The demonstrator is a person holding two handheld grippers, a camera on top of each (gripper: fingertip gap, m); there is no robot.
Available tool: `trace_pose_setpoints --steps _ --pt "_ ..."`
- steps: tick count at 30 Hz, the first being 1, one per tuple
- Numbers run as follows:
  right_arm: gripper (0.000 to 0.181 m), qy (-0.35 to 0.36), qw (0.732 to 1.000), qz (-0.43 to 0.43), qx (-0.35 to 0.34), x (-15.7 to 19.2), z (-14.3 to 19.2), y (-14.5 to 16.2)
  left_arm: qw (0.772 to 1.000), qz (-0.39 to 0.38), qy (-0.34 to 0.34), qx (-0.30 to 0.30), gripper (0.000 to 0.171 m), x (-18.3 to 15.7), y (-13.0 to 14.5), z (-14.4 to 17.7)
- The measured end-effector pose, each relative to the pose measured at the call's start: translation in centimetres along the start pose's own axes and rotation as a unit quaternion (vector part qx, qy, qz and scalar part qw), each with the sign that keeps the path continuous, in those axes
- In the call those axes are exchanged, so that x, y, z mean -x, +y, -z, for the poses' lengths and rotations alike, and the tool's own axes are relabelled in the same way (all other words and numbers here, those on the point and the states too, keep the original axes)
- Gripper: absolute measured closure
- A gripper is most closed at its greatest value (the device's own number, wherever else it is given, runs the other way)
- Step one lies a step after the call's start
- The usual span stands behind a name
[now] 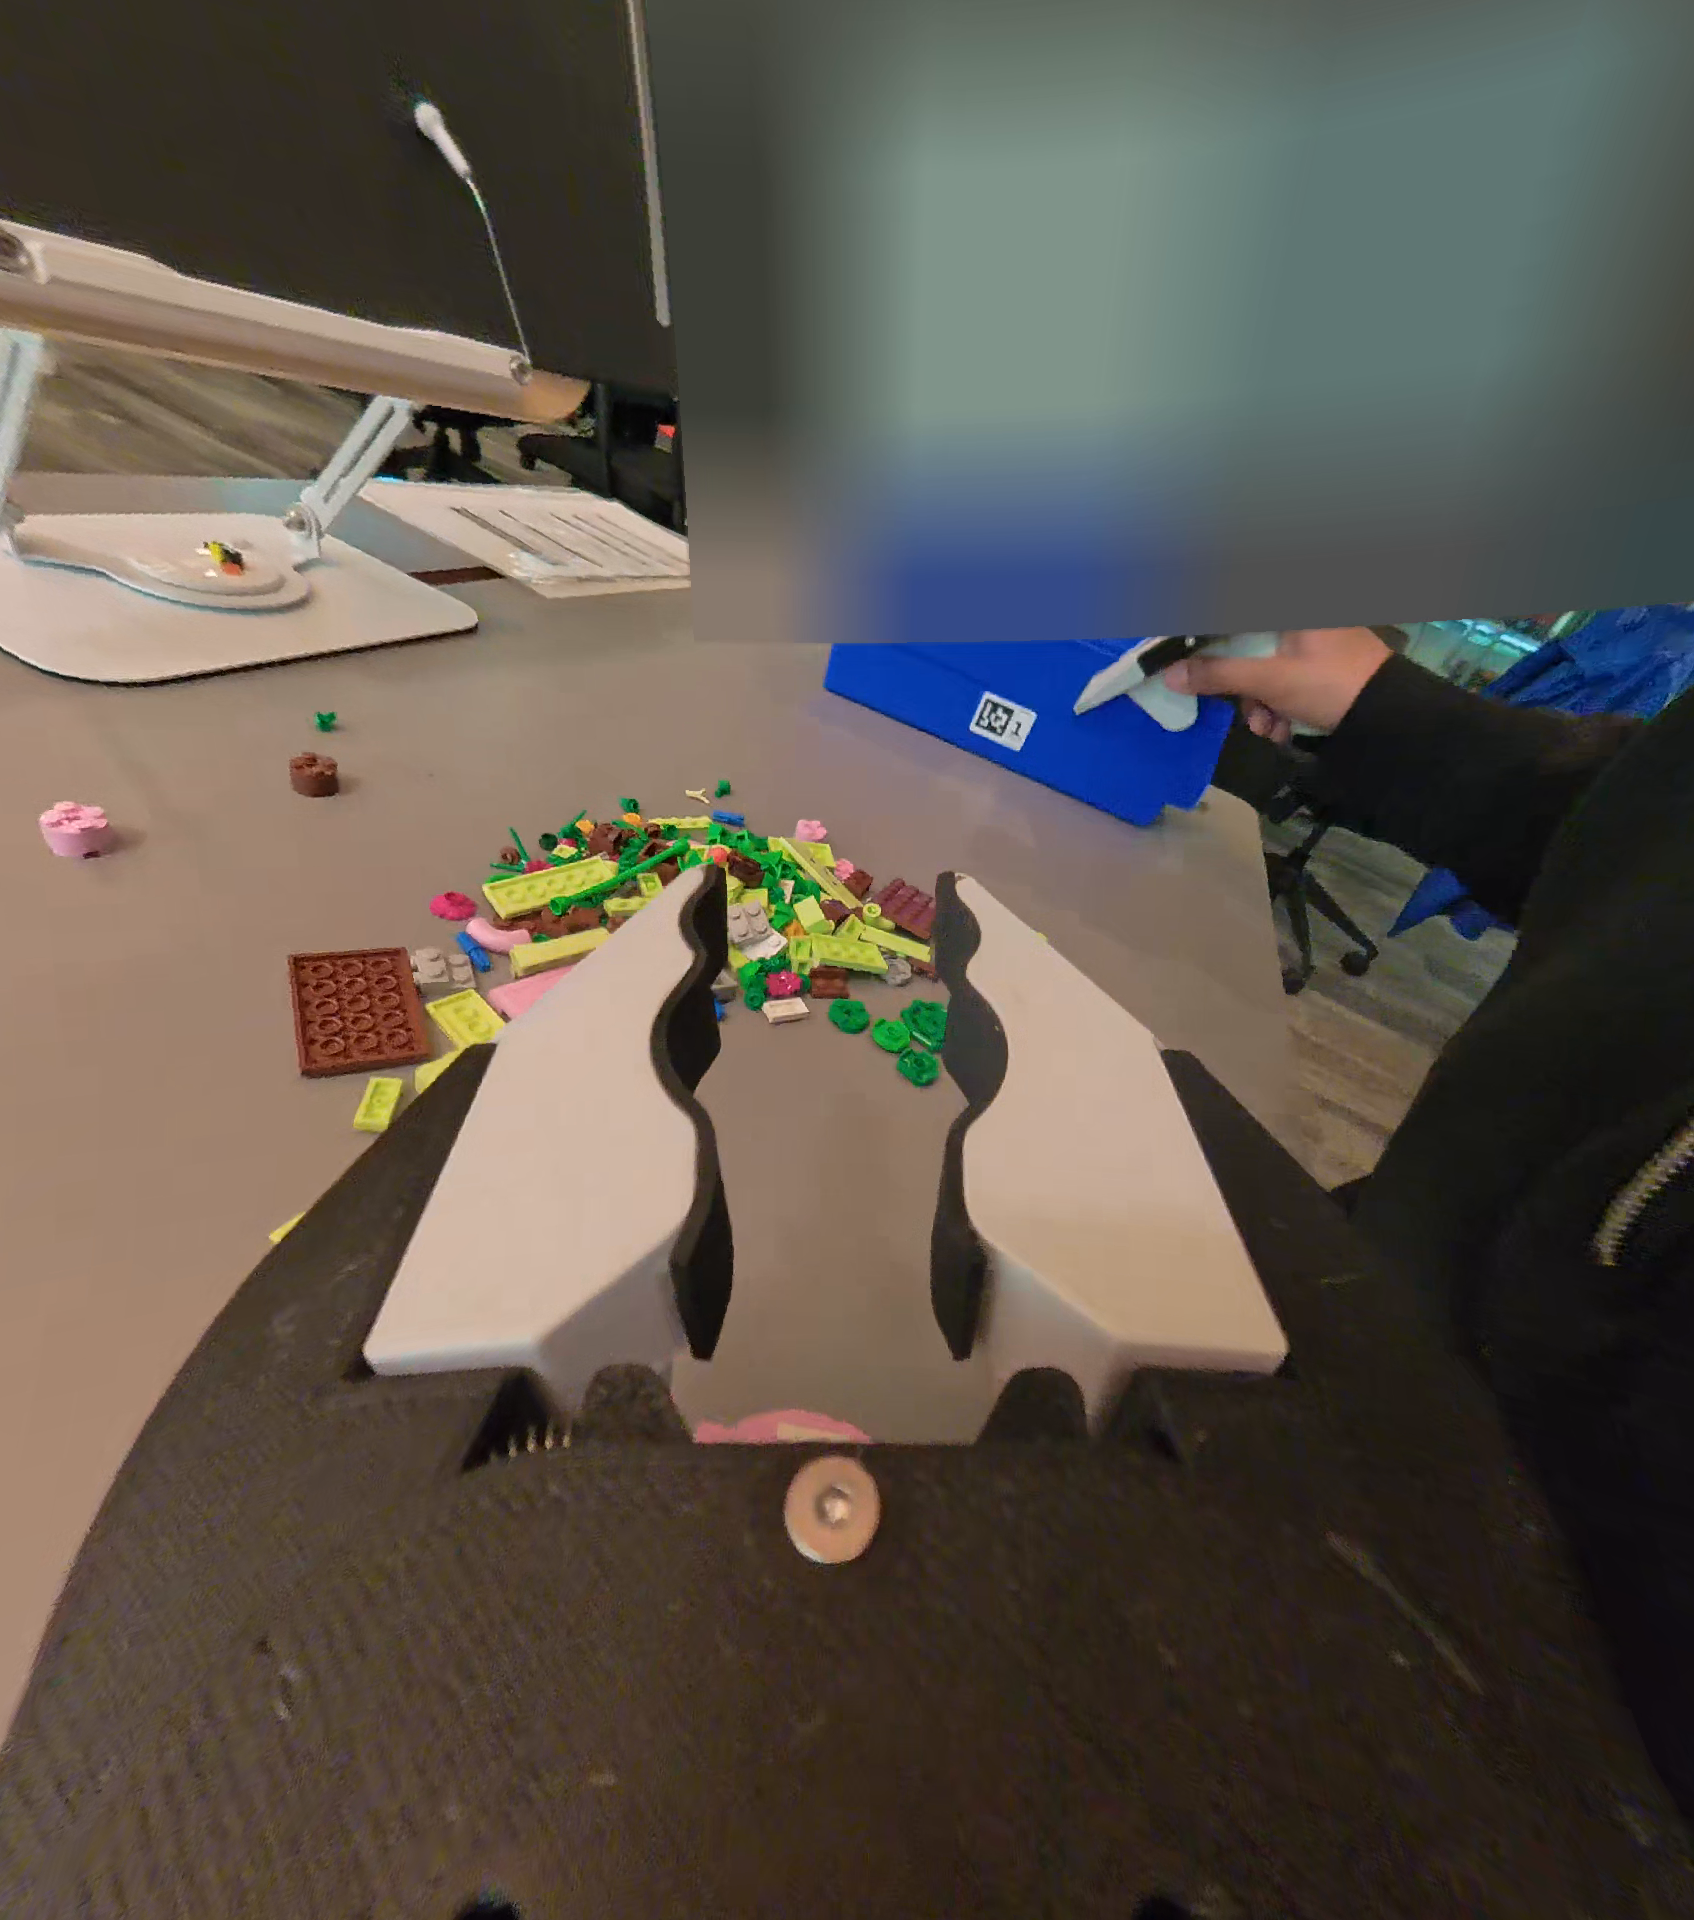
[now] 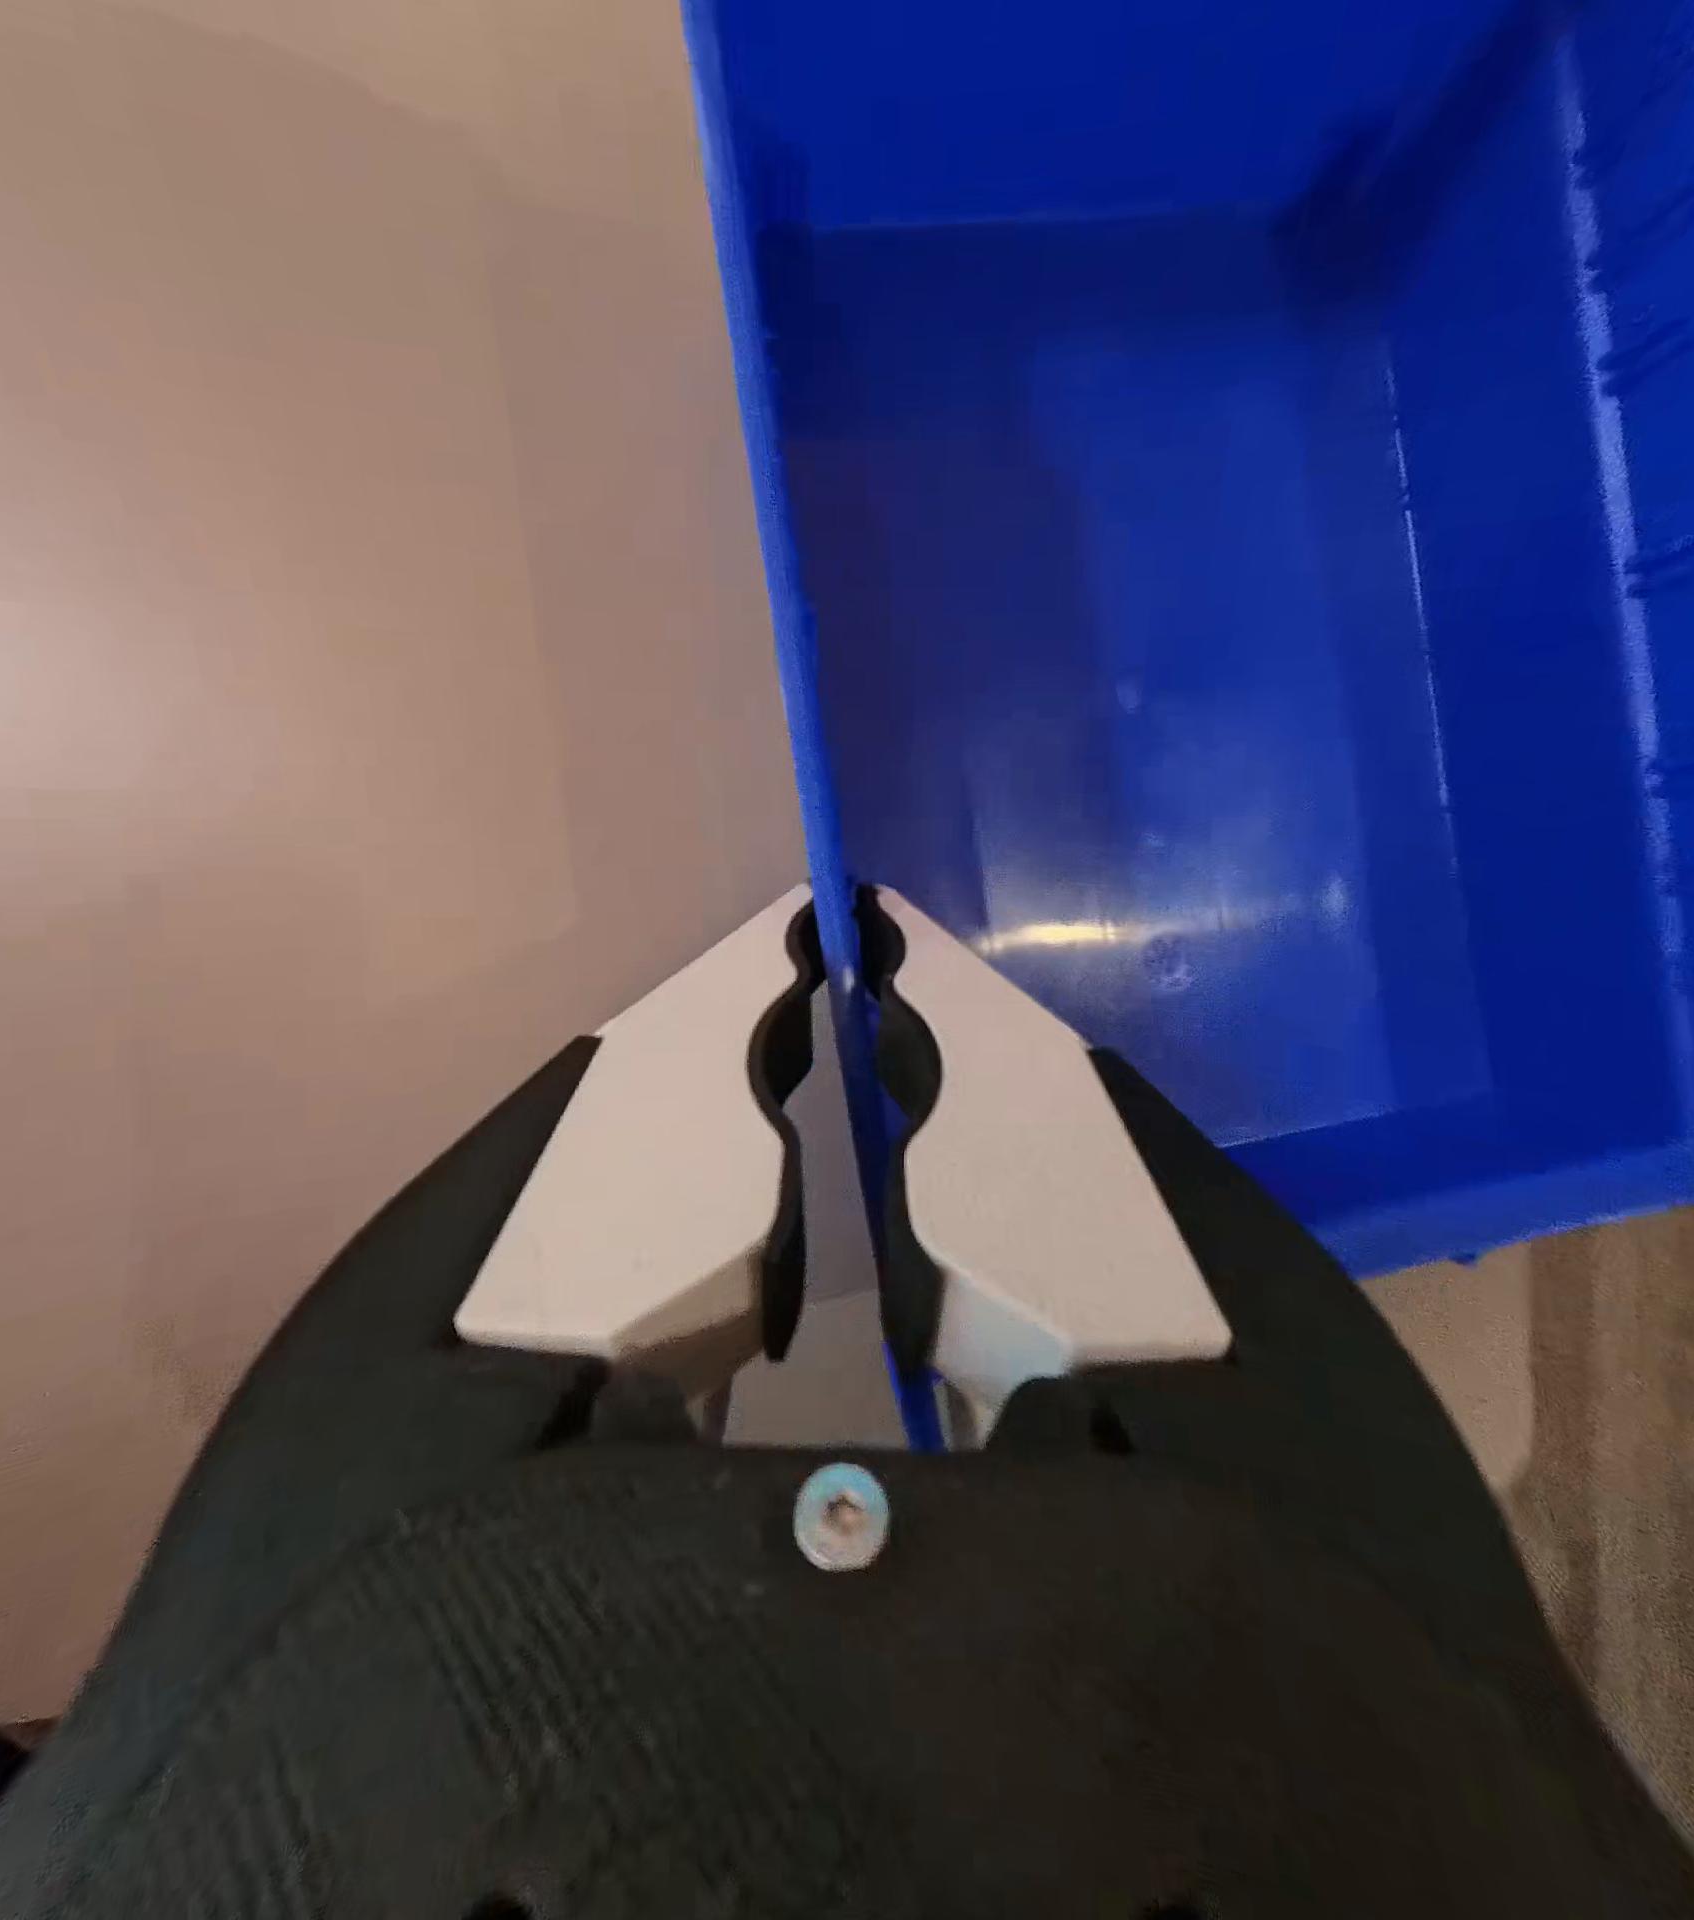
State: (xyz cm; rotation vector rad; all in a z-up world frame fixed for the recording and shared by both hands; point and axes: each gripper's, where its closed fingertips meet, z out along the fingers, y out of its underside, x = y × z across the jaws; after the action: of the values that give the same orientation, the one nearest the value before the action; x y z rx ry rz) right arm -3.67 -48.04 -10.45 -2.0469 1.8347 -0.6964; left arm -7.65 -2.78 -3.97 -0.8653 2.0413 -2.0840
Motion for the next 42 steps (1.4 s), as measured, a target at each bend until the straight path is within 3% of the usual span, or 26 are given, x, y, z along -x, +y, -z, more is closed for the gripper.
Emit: trace_pose_setpoints --steps 3,5,6,7,10,12,13,15,18,20,25,29,33,36,39,42 --pt "0.178 0.039 0.999 0.021 0.005 0.3 0.6 0.7 1.0 0.002 0.009 -0.006 0.134 -0.2 -0.1 0.1" --pt "0.174 0.046 0.998 0.04 0.004 0.6 1.2 -0.6 1.0 -0.013 -0.003 -0.007 0.134 0.0 -0.1 0.3" --pt "0.152 0.049 0.997 0.06 -0.02 0.7 1.9 -2.5 1.0 -0.022 -0.01 -0.007 0.134 0.2 -0.1 0.5" --pt "0.146 0.052 0.993 0.085 -0.059 0.8 2.9 -5.2 0.999 -0.027 -0.016 -0.009 0.134 0.3 -0.1 0.6" --pt "0.165 0.06 0.96 0.153 -0.227 -0.1 5.7 -16.1 0.999 -0.029 -0.019 -0.009 0.134 0.4 0.0 0.6" --pt "0.168 0.05 0.944 0.152 -0.288 -2.7 4.6 -23.1 0.999 -0.03 -0.019 -0.006 0.134 0.5 0.1 0.5" --pt "0.158 0.029 0.954 0.13 -0.267 -4.4 2.3 -25.6 0.999 -0.033 -0.022 -0.005 0.134 0.6 0.1 0.4" --pt "0.147 -0.046 0.985 0.071 -0.152 -7.3 -4.6 -28.3 0.999 -0.038 -0.035 0.001 0.134 1.0 0.2 0.2" --pt "0.144 -0.136 0.99 -0.031 -0.002 -10.0 -14.0 -28.7 0.996 -0.053 -0.066 0.013 0.134 1.8 0.3 0.1" --pt "0.146 -0.126 0.988 -0.059 0.063 -11.8 -18.4 -27.4 0.994 -0.065 -0.084 0.024 0.134 2.2 0.4 0.1" --pt "0.148 -0.121 0.981 -0.031 0.149 -11.5 -23.0 -24.2 0.989 -0.092 -0.106 0.049 0.134 3.2 0.7 -0.4" --pt "0.149 -0.09 0.977 0.012 0.192 -11.1 -24.0 -22.7 0.992 -0.079 -0.089 0.046 0.133 3.5 0.6 -1.0" --pt "0.17 -0.087 0.98 0.027 0.177 -10.8 -24.4 -23.4 0.991 -0.083 -0.096 0.052 0.133 3.8 1.1 -1.0" --pt "0.17 -0.087 0.975 0.023 0.205 -10.5 -23.8 -22.6 0.99 -0.089 -0.1 0.052 0.133 3.8 1.0 -0.8" --pt "0.17 -0.087 0.98 0.037 0.173 -9.4 -21.3 -23.6 0.99 -0.097 -0.093 0.041 0.134 3.4 0.6 -0.7" --pt "0.17 -0.102 0.982 0.099 0.127 -5.1 -15.9 -24.2 0.99 -0.102 -0.092 0.037 0.134 3.3 0.6 -0.5"
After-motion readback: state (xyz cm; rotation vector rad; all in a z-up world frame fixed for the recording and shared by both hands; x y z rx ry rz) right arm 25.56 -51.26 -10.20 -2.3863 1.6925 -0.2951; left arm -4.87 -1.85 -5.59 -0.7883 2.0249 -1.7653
